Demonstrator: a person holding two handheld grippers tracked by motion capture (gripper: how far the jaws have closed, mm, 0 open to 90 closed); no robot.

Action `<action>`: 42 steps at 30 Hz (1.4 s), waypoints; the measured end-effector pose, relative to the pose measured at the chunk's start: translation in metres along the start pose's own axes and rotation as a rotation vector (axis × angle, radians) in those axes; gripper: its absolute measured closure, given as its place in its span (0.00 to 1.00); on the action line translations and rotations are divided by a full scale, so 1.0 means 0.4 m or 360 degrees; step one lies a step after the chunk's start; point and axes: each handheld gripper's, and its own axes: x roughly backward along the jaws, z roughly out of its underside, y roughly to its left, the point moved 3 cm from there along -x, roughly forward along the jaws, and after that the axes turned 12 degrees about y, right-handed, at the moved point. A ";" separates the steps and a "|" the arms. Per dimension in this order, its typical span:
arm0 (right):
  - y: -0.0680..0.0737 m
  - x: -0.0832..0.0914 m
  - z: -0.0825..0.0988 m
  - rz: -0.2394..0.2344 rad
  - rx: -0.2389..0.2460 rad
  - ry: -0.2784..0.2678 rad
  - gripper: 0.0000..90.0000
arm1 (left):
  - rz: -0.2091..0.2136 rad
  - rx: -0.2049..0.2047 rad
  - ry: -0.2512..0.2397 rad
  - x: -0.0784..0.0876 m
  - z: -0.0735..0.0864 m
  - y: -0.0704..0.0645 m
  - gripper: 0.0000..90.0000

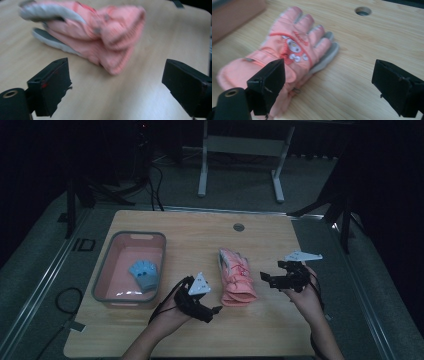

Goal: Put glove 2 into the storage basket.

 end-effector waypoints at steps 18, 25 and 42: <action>-0.010 -0.090 -0.046 -0.0035 -0.0010 0.0055 0.51 | -0.0098 0.0099 -0.0013 -0.083 -0.202 0.105 0.31; 0.016 -0.131 -0.058 -0.0140 -0.0029 0.0079 0.58 | -0.0117 0.0296 0.0110 -0.162 -0.196 0.131 0.31; 0.006 -0.255 0.007 -0.0445 -0.0420 0.0345 0.45 | 0.0140 0.0610 0.0300 -0.272 -0.106 0.155 0.28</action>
